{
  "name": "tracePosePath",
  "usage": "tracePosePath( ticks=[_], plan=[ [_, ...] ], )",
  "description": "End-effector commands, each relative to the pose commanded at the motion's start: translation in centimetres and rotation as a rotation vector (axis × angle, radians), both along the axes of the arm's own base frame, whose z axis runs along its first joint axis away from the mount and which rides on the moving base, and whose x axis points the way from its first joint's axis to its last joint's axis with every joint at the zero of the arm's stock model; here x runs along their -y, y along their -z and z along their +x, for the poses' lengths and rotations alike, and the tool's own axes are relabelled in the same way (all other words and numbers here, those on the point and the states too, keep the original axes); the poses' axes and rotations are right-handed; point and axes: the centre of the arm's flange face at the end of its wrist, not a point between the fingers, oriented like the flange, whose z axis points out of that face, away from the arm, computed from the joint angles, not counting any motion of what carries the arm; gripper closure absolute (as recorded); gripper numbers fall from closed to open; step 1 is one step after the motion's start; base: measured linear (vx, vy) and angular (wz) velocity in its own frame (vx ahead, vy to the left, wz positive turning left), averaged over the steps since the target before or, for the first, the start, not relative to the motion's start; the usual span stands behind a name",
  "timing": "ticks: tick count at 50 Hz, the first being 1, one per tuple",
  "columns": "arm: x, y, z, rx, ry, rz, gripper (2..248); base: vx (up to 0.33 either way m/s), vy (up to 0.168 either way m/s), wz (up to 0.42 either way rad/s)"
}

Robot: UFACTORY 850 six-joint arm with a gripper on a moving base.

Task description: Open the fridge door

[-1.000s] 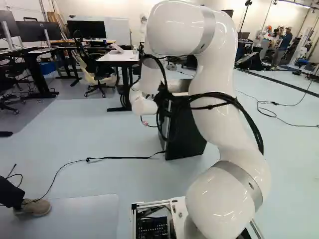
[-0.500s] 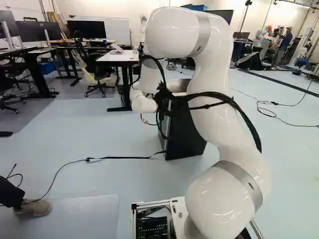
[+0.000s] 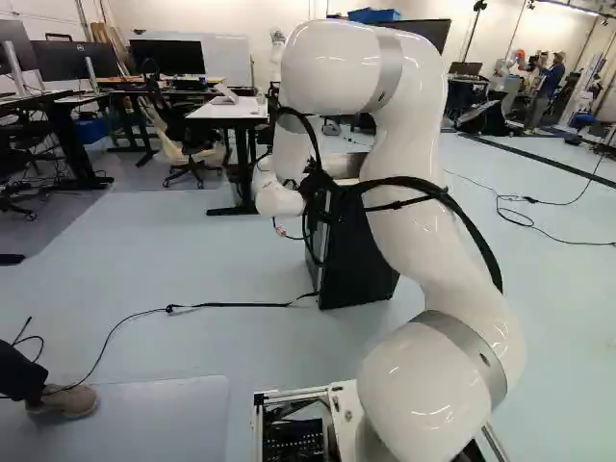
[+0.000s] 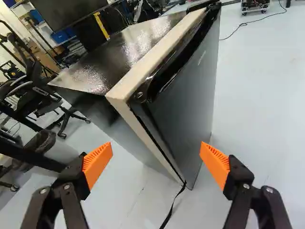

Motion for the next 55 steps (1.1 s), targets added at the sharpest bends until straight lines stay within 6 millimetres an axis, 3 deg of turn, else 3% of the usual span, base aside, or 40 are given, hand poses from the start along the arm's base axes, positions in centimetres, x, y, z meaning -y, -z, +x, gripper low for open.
tracePosePath(
  ticks=[55],
  plan=[
    [3.5,0.1,1.0,0.002,0.102,0.014,3,0.000,0.000,0.000]
  ],
)
